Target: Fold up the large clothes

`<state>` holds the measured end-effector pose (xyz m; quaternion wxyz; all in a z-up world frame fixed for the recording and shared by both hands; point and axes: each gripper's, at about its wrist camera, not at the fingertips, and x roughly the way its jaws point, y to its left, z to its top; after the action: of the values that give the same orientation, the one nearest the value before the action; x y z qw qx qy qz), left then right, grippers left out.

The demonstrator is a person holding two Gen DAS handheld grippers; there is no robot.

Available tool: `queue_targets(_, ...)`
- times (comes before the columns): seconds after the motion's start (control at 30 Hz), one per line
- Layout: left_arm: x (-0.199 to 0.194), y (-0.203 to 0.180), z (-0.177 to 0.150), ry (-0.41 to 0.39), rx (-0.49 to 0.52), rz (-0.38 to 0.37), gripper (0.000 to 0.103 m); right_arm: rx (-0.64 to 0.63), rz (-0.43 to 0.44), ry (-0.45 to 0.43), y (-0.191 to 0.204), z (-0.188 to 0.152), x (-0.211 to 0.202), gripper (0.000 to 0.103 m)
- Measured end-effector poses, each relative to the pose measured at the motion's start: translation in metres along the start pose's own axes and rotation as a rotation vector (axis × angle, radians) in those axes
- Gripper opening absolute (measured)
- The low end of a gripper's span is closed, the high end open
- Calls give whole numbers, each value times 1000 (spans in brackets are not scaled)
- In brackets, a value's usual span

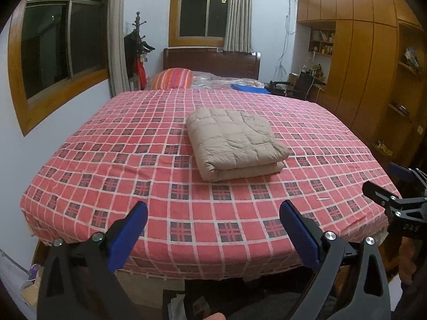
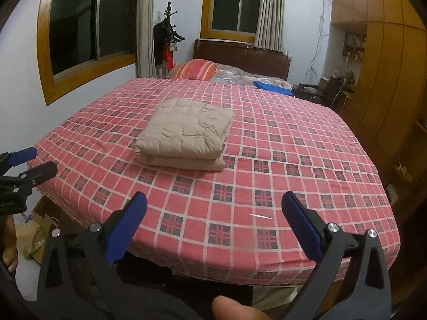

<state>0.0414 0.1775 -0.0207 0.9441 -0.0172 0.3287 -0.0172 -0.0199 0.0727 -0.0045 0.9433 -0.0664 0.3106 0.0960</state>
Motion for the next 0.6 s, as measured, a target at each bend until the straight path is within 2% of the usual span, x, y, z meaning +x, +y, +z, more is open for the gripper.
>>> queue_targets(0.6, 4, -2, -3, 20, 1, -12, 99, 6, -5, -4, 1, 1, -1, 100)
